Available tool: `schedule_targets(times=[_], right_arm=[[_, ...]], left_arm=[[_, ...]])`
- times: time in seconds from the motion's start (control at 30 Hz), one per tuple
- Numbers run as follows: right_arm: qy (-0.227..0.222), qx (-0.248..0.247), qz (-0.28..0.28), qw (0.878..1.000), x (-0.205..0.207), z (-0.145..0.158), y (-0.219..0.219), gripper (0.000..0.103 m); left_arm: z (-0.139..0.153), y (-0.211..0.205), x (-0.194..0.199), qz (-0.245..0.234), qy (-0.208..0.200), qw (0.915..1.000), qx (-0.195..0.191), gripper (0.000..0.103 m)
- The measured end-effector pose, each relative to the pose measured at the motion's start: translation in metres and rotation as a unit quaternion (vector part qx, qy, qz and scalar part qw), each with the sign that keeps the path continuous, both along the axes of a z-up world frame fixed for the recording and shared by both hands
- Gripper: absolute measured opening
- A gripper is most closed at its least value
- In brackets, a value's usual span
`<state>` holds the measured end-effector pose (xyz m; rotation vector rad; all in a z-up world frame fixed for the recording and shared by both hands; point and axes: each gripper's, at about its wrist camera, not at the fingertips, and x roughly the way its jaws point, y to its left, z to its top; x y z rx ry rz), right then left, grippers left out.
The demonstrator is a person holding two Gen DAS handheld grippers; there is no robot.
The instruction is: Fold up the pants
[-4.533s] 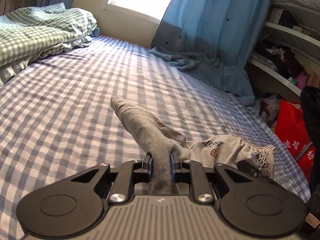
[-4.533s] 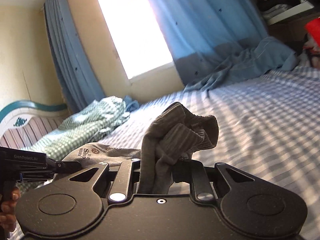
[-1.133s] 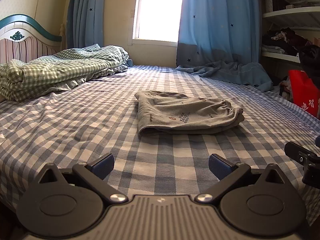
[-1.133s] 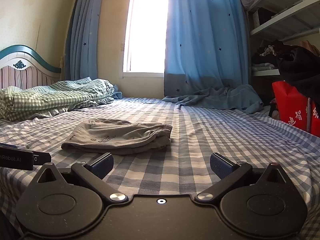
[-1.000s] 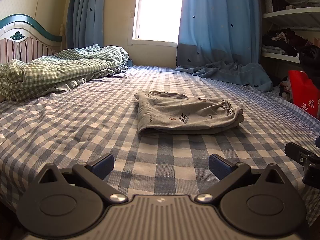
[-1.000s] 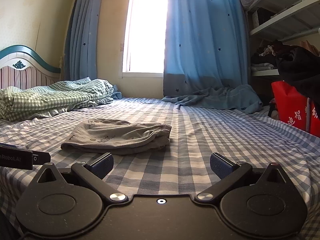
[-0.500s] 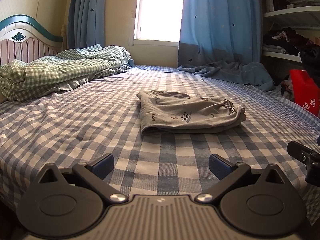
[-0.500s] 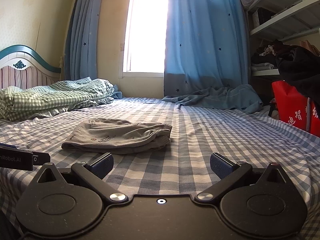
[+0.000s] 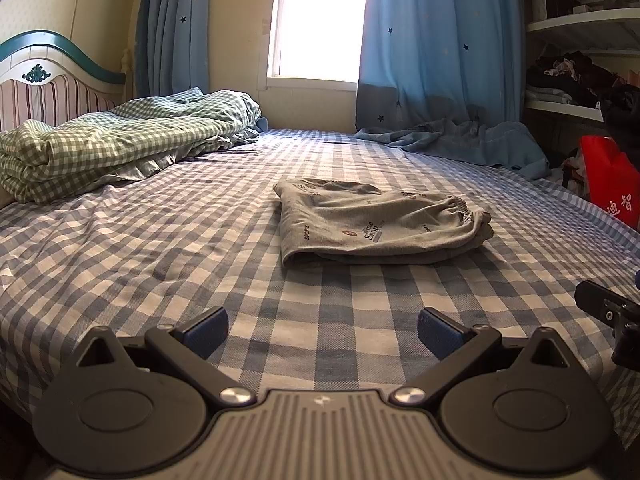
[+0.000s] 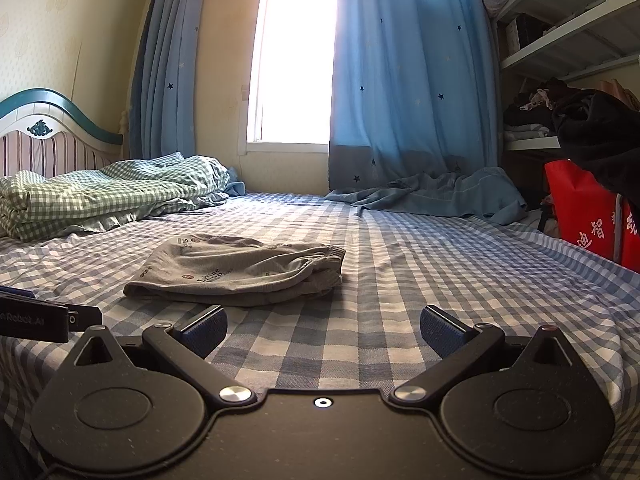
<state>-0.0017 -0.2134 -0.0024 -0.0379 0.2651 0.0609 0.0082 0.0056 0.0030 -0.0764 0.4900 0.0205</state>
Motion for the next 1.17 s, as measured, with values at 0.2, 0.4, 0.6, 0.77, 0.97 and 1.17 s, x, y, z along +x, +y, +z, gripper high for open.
schedule_targets(times=[0.2,0.4,0.6,0.77,0.97,1.17], right_arm=[[0.001,0.000,0.001,1.000,-0.0004,-0.0011,-0.0001,0.102],[0.001,-0.001,0.001,1.000,-0.0010,-0.0013,0.0006,0.102],[-0.001,-0.003,0.003,1.000,-0.0020,-0.0014,0.0001,0.102],[0.000,-0.002,0.003,1.000,-0.0019,-0.0011,0.0003,0.102],[0.001,-0.004,0.006,1.000,-0.0023,0.0003,-0.0014,0.102],[0.001,-0.004,0.006,1.000,-0.0026,0.0003,-0.0011,0.102]], left_arm=[[0.0003,-0.0004,0.0002,-0.002,0.001,1.0000,0.000,0.103],[0.0031,-0.0038,0.0055,0.012,0.029,0.9993,0.021,0.103],[0.0046,-0.0012,0.0045,0.009,0.026,0.9996,0.008,0.103],[0.0062,-0.0018,0.0045,0.005,0.022,0.9997,0.007,0.103],[0.0058,-0.0013,0.0050,0.005,0.021,0.9998,0.004,0.103],[0.0060,0.0006,0.0060,0.009,0.020,0.9998,0.000,0.103]])
